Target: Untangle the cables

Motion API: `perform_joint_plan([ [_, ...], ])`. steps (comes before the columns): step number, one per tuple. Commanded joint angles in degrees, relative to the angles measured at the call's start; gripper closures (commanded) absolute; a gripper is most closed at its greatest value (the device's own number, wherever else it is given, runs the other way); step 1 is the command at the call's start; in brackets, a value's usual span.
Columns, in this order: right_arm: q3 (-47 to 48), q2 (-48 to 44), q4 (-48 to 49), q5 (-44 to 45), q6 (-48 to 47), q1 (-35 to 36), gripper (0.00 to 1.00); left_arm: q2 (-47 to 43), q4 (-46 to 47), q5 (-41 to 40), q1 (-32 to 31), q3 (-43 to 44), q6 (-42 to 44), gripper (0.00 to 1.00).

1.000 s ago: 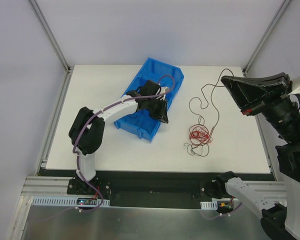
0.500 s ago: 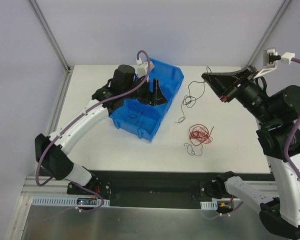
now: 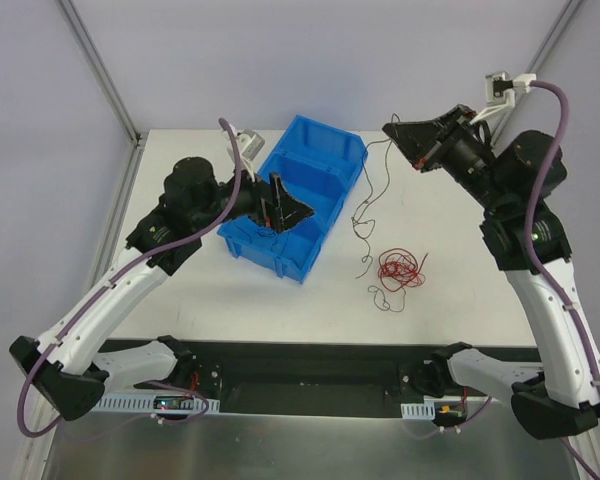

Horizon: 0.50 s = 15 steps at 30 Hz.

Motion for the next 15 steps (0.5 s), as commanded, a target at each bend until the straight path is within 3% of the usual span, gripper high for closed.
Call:
perform_joint_plan([
  [1,3.9,4.9,5.5,2.6,0.2,0.3,1.00,-6.3,-1.1,-2.5,0.1,-2.7,3.2,0.01],
  [15,12.9,27.6,14.5,0.8,3.8,2.8,1.00,-22.1,-16.8,-18.4,0.1,-4.4,12.0,0.01],
])
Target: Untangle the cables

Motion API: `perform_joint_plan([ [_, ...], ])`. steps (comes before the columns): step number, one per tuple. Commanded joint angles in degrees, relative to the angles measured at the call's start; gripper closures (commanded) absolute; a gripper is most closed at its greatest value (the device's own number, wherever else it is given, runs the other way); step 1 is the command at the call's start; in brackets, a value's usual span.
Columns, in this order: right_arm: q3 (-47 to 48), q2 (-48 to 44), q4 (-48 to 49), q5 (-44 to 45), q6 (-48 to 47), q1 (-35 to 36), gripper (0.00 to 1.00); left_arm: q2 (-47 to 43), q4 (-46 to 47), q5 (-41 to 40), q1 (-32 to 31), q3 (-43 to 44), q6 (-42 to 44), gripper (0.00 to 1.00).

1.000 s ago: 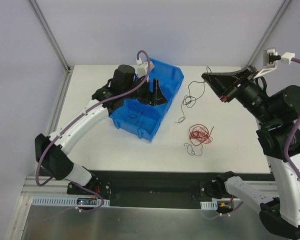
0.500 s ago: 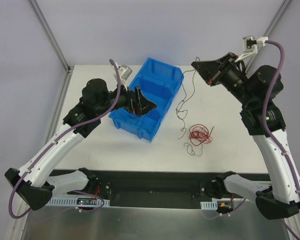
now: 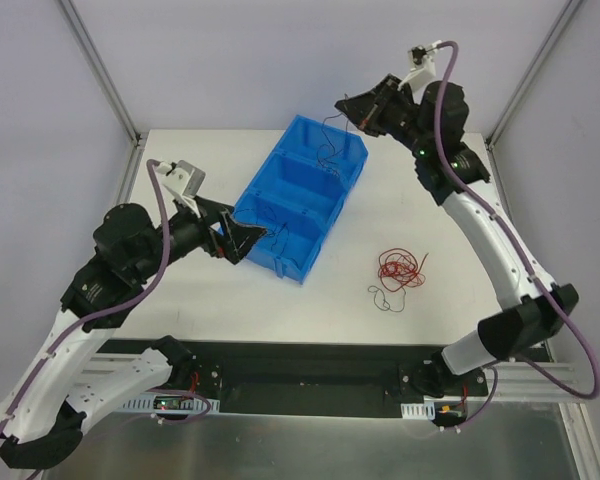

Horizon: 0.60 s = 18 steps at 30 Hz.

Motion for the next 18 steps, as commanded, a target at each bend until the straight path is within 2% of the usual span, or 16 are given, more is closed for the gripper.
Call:
perform_joint_plan([
  [1,5.3,6.3,9.6,-1.4,1.3,1.3,1.00,-2.2,-4.8,-8.0,0.1,0.3,4.9,0.01],
  [8,7.6,21.2,12.0,-0.9,3.7,2.6,1.00,0.7,-7.1,-10.1,0.1,3.6,8.6,0.01],
  [14,-0.3,25.4,12.6,2.0,5.5,4.3,1.00,3.8,-7.6,-9.4,0.1,4.6,9.3,0.01],
  [17,-0.9,27.3,5.6,2.6,3.7,4.4,1.00,5.7,-7.5,-9.4,0.1,5.4,9.5,0.01],
  [18,0.0,28.4,1.7,1.2,2.8,4.4,0.95,6.6,-7.6,-9.2,0.1,6.0,9.8,0.01],
])
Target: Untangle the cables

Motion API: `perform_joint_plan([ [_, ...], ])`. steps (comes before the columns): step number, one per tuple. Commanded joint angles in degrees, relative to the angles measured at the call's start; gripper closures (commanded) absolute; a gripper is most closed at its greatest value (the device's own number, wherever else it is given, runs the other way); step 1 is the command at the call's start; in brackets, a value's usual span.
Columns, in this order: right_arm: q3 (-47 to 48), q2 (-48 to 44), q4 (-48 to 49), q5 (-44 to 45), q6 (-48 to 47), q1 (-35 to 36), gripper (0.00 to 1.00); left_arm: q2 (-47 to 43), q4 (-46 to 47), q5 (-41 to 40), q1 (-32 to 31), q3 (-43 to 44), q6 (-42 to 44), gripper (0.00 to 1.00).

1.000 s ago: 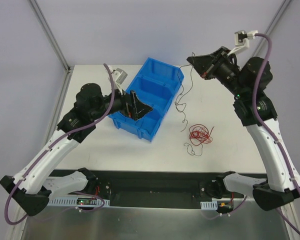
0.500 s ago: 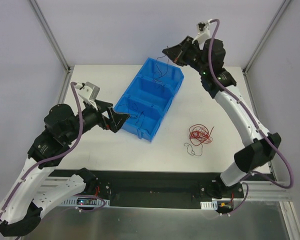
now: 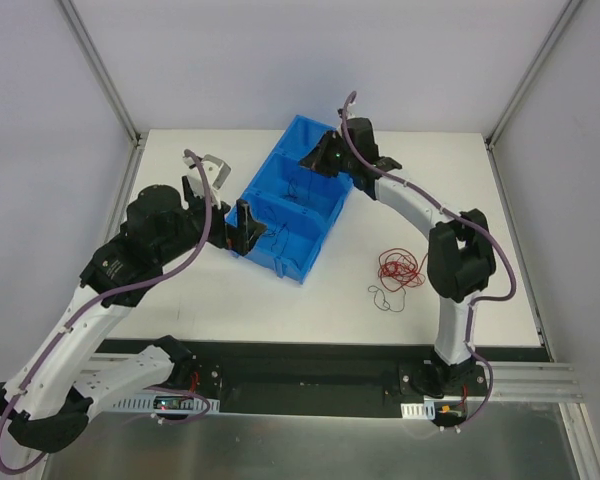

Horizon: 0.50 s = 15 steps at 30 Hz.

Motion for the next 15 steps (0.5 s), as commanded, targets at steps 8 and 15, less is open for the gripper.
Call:
perform_joint_plan([
  [8,7.0,-0.1,-24.0,-7.8,-8.7,-0.2,0.50,12.9,2.0,6.7,0.1,10.6,3.3,0.01],
  [15,-13.9,-20.2,-28.3,-8.9,-13.0,-6.2,0.41,28.4,3.8,18.6,0.1,18.5,-0.7,0.01],
])
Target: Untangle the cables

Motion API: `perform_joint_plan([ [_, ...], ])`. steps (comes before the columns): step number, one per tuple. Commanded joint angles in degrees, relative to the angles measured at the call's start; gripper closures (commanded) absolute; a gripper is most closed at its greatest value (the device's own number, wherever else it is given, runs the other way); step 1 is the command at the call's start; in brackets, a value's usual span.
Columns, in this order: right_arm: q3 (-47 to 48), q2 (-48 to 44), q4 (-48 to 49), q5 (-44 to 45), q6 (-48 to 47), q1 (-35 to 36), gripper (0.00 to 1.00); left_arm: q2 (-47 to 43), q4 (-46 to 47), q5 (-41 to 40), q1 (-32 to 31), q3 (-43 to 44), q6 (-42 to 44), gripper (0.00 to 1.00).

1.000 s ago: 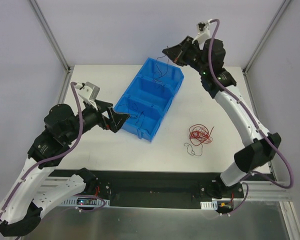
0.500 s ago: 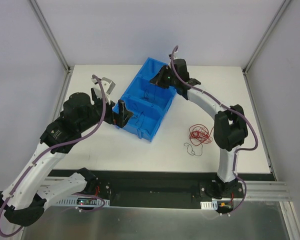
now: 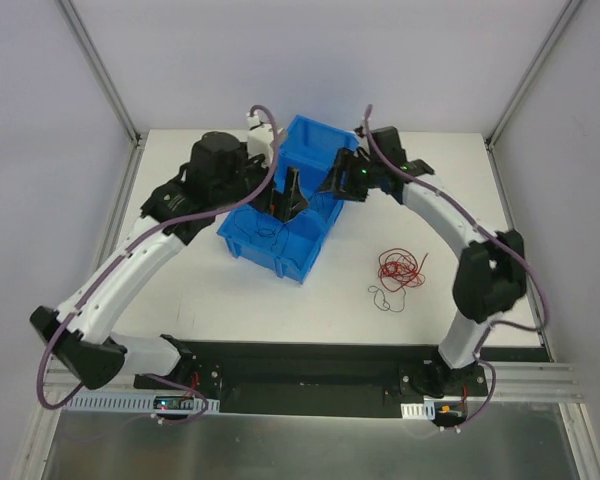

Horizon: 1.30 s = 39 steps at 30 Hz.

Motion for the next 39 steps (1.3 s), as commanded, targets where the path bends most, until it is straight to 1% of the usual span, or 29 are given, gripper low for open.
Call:
perform_joint_plan([
  [1,-16.3,-18.8,-5.2,-2.4,-3.3,-5.0,0.40,9.4,2.5,12.5,0.1,5.9,-3.5,0.01],
  [5,-31.2,-33.6,-11.7,3.2,-5.4,-8.0,0.39,17.9,3.4,21.1,0.1,8.9,-10.6,0.07],
  [7,-36.3,-39.9,-16.5,6.0,-6.5,-10.1,0.39,21.6,3.4,26.0,0.1,10.3,-13.4,0.10],
  [10,-42.2,-46.6,-22.0,6.6,-8.5,-13.2,0.39,25.4,3.4,30.3,0.0,11.2,-16.7,0.13],
  [11,-43.7,-46.9,-23.8,6.4,-8.7,-14.0,0.39,26.0,3.3,30.8,0.0,11.2,-17.2,0.14],
  [13,-46.3,-46.2,-26.5,5.4,-8.0,-15.0,0.39,26.8,3.3,30.6,0.0,10.9,-17.3,0.14],
  [15,-47.2,-44.4,-26.5,4.2,-7.6,-15.3,0.39,27.2,3.4,30.4,0.0,10.9,-17.0,0.14],
  [19,-46.1,-40.6,-21.4,5.9,-8.1,-15.5,0.38,27.0,3.3,30.8,0.0,10.7,-18.7,0.14],
  [20,-45.1,-38.7,-20.8,4.7,-7.7,-15.6,0.37,26.7,3.3,31.3,0.0,10.4,-19.0,0.14],
  [24,-42.7,-32.2,-19.9,6.2,1.0,-16.5,0.36,25.1,2.9,30.7,0.0,8.4,-18.0,0.14],
  [26,-43.4,-31.8,-18.1,7.2,5.8,-17.2,0.37,24.7,1.8,30.0,0.1,8.8,-17.4,0.14],
  [30,-45.9,-33.4,-12.1,5.9,14.4,-18.8,0.41,24.2,0.1,29.4,0.1,9.7,-16.1,0.14],
  [32,-45.8,-33.9,-11.7,8.1,16.8,-19.2,0.42,23.9,-0.9,28.9,0.1,9.7,-15.1,0.14],
  [35,-46.4,-34.4,-12.2,11.9,19.5,-20.3,0.46,23.9,-3.1,27.5,0.1,10.7,-13.3,0.14],
  [39,-46.7,-32.4,-13.2,10.3,21.7,-21.7,0.50,23.6,-4.9,26.6,0.1,11.5,-11.7,0.14],
])
